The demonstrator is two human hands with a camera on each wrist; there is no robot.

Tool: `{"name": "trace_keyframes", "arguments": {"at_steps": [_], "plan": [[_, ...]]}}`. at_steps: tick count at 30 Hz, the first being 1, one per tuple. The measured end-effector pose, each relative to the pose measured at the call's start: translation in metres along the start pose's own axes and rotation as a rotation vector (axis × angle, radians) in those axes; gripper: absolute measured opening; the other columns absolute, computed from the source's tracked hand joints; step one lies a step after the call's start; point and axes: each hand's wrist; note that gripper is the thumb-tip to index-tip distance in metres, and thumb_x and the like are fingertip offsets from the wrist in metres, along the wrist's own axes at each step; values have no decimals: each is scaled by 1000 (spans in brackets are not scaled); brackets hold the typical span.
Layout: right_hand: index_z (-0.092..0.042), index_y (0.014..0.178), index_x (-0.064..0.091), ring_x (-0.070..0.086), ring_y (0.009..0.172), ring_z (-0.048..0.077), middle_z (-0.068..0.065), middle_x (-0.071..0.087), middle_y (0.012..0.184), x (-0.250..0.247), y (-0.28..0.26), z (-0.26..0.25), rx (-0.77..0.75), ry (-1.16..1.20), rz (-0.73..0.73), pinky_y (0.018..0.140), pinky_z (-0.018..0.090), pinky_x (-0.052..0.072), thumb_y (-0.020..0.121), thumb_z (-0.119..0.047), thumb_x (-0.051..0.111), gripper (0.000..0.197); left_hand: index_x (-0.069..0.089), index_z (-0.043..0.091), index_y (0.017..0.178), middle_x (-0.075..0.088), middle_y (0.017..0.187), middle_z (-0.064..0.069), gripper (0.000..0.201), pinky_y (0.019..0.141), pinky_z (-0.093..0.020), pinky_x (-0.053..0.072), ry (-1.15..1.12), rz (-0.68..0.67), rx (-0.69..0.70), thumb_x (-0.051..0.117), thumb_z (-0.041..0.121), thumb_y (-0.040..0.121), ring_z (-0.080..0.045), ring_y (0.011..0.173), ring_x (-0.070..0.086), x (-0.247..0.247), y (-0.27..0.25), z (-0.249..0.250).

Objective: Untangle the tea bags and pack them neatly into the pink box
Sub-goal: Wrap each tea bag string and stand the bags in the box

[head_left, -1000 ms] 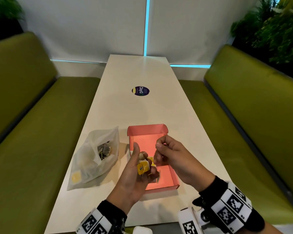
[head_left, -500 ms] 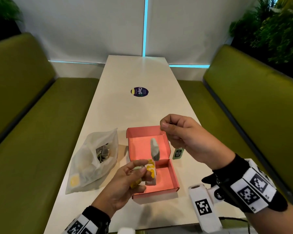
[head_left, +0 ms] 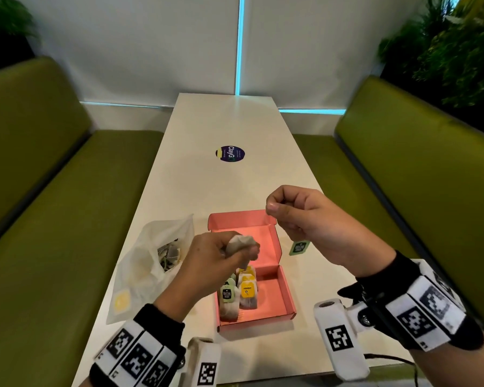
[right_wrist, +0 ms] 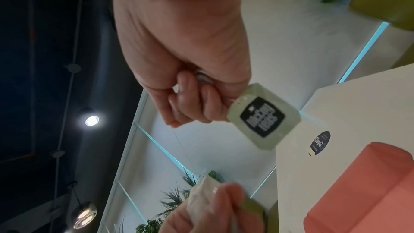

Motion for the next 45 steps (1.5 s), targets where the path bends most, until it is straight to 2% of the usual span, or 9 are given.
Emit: {"name": "trace_keyframes", "arguments": {"at_steps": [6,11,16,20,30,35,38,41,45], "plan": [[-16,82,63,43,41,5,-9,53,57,-19,-4,9,113,-639,-49,41,16,35,76,-20,76,14,65,6,78,70,61,-7,35,55,-25,55,-111,135,-76,66,39,65,-15,59,69,-7,-3,0],[-24,72,63,50,59,-1,-14,57,65,-29,-1,33,175,-1013,-178,54,10,37,78,-14,71,15,63,2,84,67,66,-12,28,48,-16,43,-299,59,-148,56,29,85,-12,55,60,-11,-6,4],[-24,72,62,53,69,7,-8,61,73,-34,-1,59,281,-837,-243,68,20,43,80,-10,69,17,60,3,77,64,63,-9,29,43,-18,24,-385,46,-248,38,8,95,-16,54,44,-16,-8,6],[-14,76,64,49,58,10,-1,58,64,-37,-6,69,266,-519,-158,55,15,39,79,-9,72,10,56,15,63,49,49,9,36,42,-12,32,-386,148,-278,44,9,96,-4,44,41,-10,-10,8],[-12,84,66,55,54,10,-2,63,64,-29,-20,61,88,15,-314,51,17,40,73,-6,68,13,67,27,91,54,51,21,18,48,-12,30,76,395,-54,49,26,96,-2,48,42,2,-7,-23],[-16,96,67,63,69,10,2,66,81,-17,-25,60,109,41,-460,63,19,48,80,-1,62,23,69,18,90,56,50,15,21,54,-24,33,100,452,-108,50,25,96,-2,47,46,6,-3,-28],[-11,95,64,59,61,7,0,64,72,-5,-22,65,126,-45,-449,58,17,44,84,1,61,17,66,21,86,67,65,5,18,57,-27,38,21,463,-142,52,28,94,-1,49,50,11,-2,-27],[-11,85,63,53,52,5,-10,62,58,5,-19,75,171,-83,-393,52,16,39,86,2,60,14,64,17,77,57,56,-1,22,55,-28,33,-34,472,-147,54,29,93,-3,46,41,15,-1,-24],[-12,78,61,50,49,4,-4,59,61,12,-16,84,208,-114,-369,50,14,37,86,2,59,17,66,26,73,67,74,-10,20,67,-32,41,-79,474,-132,58,26,92,-13,66,50,19,0,-21]]}}
Point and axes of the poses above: each hand's wrist, its own y-axis towards the middle knuckle, its own x-axis out of the palm, z = x × y
